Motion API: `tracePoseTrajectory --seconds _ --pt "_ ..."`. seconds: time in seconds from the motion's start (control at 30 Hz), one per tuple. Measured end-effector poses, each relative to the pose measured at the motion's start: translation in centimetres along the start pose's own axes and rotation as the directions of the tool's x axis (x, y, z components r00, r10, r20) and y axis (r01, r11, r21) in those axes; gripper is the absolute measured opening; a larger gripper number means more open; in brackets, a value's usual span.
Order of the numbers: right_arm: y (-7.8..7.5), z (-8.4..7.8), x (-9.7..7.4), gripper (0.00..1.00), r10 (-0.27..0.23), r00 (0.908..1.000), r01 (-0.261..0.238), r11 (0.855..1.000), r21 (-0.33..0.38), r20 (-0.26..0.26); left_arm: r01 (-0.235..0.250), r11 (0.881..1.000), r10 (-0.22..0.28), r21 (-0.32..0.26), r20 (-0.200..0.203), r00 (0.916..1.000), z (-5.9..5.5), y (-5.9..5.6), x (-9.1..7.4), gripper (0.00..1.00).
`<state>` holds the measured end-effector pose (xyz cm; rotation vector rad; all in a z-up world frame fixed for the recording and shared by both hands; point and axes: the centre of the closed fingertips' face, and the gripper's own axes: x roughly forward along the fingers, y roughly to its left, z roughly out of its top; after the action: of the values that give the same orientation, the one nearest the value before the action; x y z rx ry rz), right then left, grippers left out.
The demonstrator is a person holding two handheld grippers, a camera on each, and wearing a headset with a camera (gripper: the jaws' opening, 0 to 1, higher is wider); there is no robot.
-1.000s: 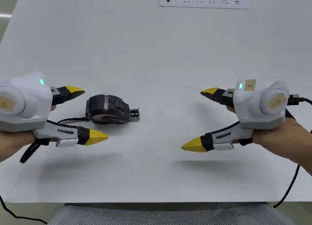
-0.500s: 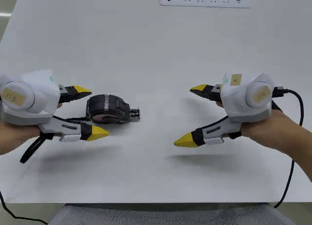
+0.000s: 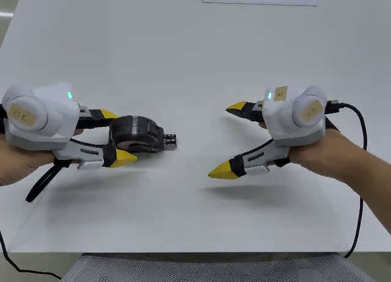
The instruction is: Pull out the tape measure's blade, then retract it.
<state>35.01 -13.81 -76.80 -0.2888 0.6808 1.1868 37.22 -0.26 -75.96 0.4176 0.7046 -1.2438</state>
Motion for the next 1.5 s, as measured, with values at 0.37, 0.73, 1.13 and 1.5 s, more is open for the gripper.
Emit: tracePoseTrajectory --seconds 0.37,0.73,1.13,1.5 --pt "0.1 -0.1 0.8 0.82 0.019 0.9998 -0.019 1.0 -0.009 -0.006 0.008 0.999 -0.008 0.033 -0.009 0.9999 -0.3 0.1 0.1 0.33" --pt "0.2 0.4 1.4 0.77 0.027 0.9996 -0.027 0.999 -0.041 -0.01 0.01 0.998 -0.009 0.066 -0.016 0.9998 -0.2 0.2 0.2 0.29" --pt "-0.1 1.0 2.8 0.66 0.045 0.999 -0.045 0.997 -0.065 0.004 0.012 0.998 -0.01 0.063 -0.037 0.9993 -0.4 0.2 0.3 0.29" --pt "0.2 2.0 4.8 0.49 0.076 0.9966 -0.071 0.99 -0.123 0.033 0.018 0.998 -0.016 0.054 -0.037 0.9992 -0.4 0.2 0.3 0.28"
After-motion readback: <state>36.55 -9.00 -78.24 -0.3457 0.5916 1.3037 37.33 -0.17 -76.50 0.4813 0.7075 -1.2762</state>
